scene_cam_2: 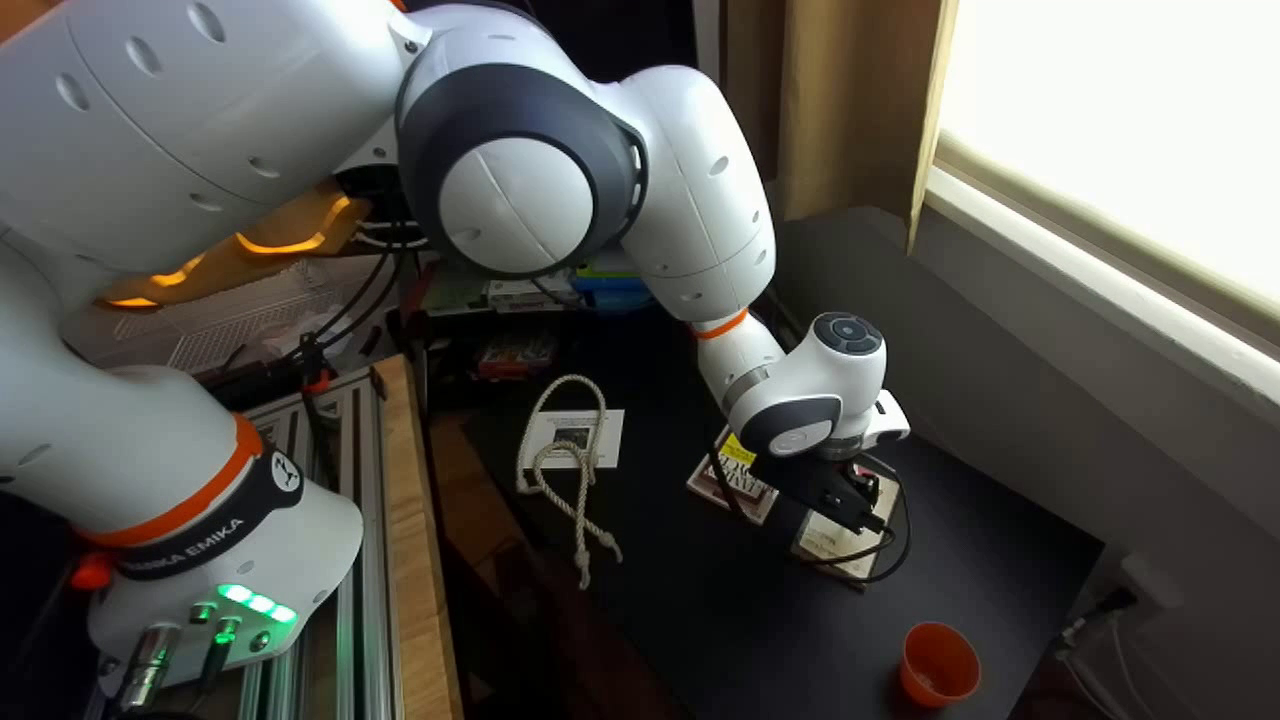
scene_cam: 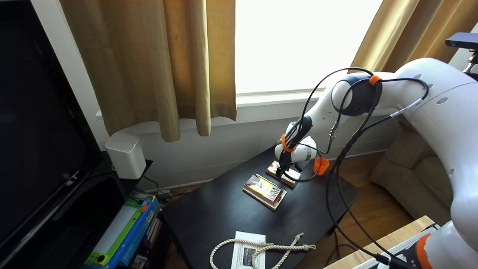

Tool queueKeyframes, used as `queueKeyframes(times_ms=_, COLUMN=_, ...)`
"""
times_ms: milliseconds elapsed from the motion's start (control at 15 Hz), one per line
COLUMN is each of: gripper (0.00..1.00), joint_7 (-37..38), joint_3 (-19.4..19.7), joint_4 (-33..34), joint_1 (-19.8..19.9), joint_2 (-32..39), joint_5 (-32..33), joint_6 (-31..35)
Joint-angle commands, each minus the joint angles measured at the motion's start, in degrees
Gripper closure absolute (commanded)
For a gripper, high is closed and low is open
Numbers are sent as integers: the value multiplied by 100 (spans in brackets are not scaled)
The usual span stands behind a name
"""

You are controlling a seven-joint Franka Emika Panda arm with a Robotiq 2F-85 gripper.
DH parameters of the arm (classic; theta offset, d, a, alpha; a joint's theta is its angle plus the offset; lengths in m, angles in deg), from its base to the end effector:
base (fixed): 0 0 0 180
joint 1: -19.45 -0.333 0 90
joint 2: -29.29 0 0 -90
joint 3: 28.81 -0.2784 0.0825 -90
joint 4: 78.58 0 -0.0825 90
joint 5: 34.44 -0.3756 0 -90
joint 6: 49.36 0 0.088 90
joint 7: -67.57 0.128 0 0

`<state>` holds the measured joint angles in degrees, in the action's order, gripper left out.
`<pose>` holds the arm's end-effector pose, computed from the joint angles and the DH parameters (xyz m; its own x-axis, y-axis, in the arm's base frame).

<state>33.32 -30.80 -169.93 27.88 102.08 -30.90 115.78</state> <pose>0.5598 -0.0584 -0.1282 0.8675 0.4969 0.0249 0.4971 -0.8677 -0.0027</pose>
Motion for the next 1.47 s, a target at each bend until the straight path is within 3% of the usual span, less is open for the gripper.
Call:
queueKeyframes(times_ms=0, gripper=0, joint_7=520, joint_3=417, joint_4=204, joint_1=-386, joint_2=294, joint_5=559, joint_6=359)
queueKeyframes(times_ms=400, gripper=0, joint_7=1033, joint_3=794, joint_4=497, joint_1=-687, joint_2=631, joint_5=1016, joint_6=622)
queueKeyframes(times_ms=467, gripper=6, joint_7=1077, joint_3=826, joint_4=556, joint_1=-704, joint_2=685, joint_5=1051, joint_6=600)
queueKeyframes(times_ms=533, gripper=26, joint_7=1130, joint_3=853, joint_4=613, joint_1=-717, joint_2=729, joint_5=1072, joint_6=567)
queueKeyframes(times_ms=1133, gripper=94, joint_7=1333, joint_3=688, joint_4=805, joint_1=-531, joint_2=805, joint_5=1017, joint_6=163)
queueKeyframes(times_ms=1200, gripper=99, joint_7=1347, joint_3=664, joint_4=795, joint_1=-517, joint_2=790, joint_5=1008, joint_6=118)
queueKeyframes(times_ms=1400, gripper=100, joint_7=1376, joint_3=609, joint_4=742, joint_1=-473, joint_2=725, joint_5=1005, joint_6=56)
